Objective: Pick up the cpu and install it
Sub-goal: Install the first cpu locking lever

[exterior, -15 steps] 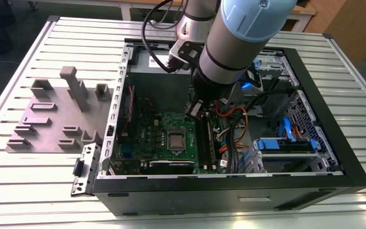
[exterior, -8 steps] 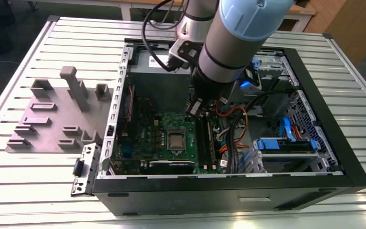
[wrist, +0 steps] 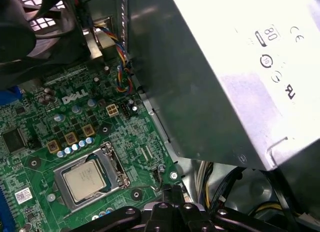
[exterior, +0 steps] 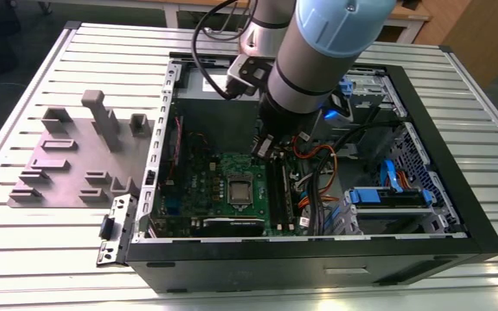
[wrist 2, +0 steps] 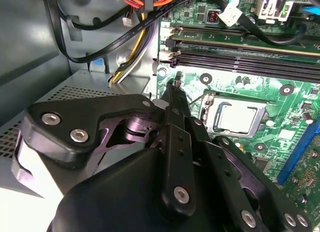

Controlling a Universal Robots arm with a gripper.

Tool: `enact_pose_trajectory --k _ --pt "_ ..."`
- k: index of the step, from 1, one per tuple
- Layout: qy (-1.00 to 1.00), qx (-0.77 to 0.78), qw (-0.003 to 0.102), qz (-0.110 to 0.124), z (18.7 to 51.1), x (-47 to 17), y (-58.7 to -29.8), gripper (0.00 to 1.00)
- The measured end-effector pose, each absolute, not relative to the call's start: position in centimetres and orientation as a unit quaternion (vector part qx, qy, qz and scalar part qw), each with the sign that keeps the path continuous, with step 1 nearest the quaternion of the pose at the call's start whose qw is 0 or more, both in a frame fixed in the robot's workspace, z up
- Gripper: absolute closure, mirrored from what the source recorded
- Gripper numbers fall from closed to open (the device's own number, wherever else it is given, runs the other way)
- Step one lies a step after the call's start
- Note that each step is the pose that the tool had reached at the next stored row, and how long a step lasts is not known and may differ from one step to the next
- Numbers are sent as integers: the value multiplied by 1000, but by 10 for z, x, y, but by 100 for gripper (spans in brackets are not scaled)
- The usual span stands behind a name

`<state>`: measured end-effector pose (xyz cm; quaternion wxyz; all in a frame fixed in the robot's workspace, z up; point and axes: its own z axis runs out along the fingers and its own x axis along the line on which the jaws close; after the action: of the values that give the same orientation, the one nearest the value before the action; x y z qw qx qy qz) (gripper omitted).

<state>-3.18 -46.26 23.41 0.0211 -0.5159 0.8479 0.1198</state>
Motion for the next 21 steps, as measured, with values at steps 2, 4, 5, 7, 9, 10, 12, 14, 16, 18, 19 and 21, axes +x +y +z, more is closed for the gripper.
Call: enact_pose_trajectory --k 2,4,5,7,9,10,12,14,16,18,19,21 --pt "847 -518 21 120 234 -32 -463 89" --pt "847 -518 21 120 234 -32 -463 89" --pt "847 -518 21 120 234 -32 -464 89" --pt "847 -518 21 120 234 -32 -465 89" --pt "847 -518 21 120 234 -32 -466 89" --pt "847 -518 21 120 234 -32 -466 89" --pt "847 -518 21 120 234 -32 -467 89" --pt "847 -518 21 120 234 -32 -468 89" --pt "847 -518 21 120 234 -32 -469 89" --pt "847 -518 21 120 234 -33 -470 89" --pt "847 -518 21 120 234 -33 -471 89" --pt "847 -518 21 120 234 -33 -472 89"
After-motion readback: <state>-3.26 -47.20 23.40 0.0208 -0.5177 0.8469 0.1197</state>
